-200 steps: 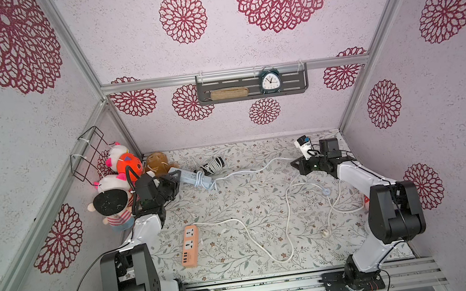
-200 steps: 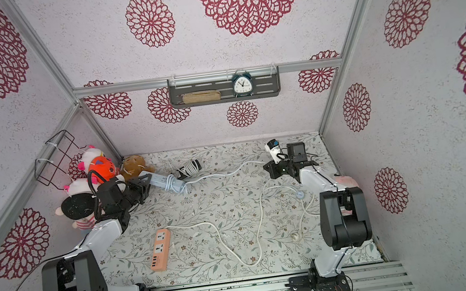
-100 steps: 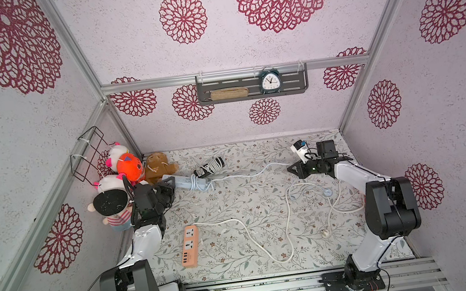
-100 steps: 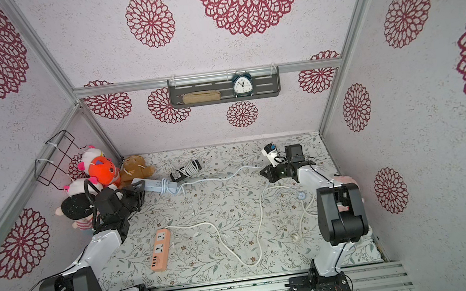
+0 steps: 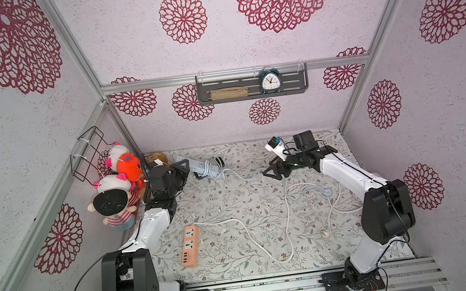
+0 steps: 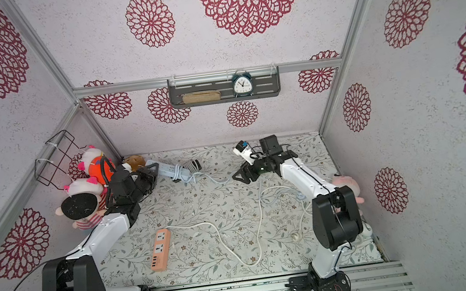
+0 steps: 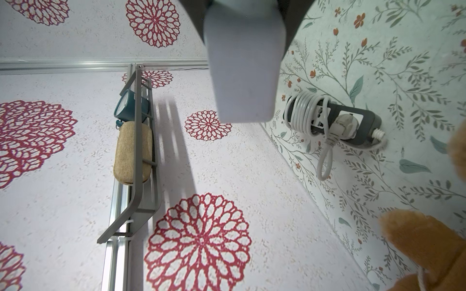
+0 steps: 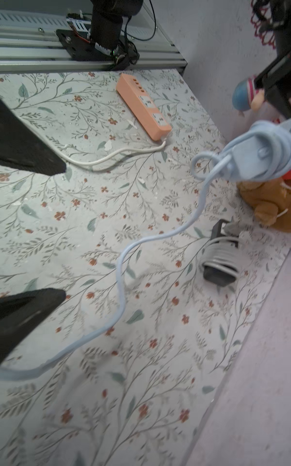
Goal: Unwrap the cord wrapped around the power strip
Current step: Unwrap the power cord from the power strip.
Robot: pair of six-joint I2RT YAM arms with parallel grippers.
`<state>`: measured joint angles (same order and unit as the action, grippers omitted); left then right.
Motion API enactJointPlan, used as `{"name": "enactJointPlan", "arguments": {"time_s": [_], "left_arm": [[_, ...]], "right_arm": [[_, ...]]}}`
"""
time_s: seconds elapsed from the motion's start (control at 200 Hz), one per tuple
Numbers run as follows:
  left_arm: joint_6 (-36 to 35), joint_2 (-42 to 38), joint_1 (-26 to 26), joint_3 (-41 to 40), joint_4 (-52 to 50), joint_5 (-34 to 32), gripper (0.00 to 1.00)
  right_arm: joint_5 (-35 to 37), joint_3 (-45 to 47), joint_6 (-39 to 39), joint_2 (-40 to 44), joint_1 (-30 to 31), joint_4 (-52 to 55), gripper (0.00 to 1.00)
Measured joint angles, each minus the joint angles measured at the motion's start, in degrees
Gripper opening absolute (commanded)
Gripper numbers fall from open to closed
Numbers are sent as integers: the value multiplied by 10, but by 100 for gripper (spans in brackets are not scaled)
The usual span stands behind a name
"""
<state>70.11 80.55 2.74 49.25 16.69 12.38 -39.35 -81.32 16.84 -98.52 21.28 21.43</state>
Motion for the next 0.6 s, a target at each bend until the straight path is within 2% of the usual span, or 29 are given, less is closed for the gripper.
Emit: {"name": "enactJointPlan", "arguments": {"time_s": [0.185,0.515,0.55,0.6], "left_arm": [[1,1,15,0,-7,3,0],[18,-20,22,-13,-5,12,0],[23,-20,23,-17,2,14,0],[29,-20,24,-23,9,17,0]], "right_arm": [[31,-22,-25,-74,61,-76,74],[61,-34,-98,-175,83,-178,72],[64,-39,-105,-179,85,-185,67],[67,-45,-115,-182,89,-199,54]]}}
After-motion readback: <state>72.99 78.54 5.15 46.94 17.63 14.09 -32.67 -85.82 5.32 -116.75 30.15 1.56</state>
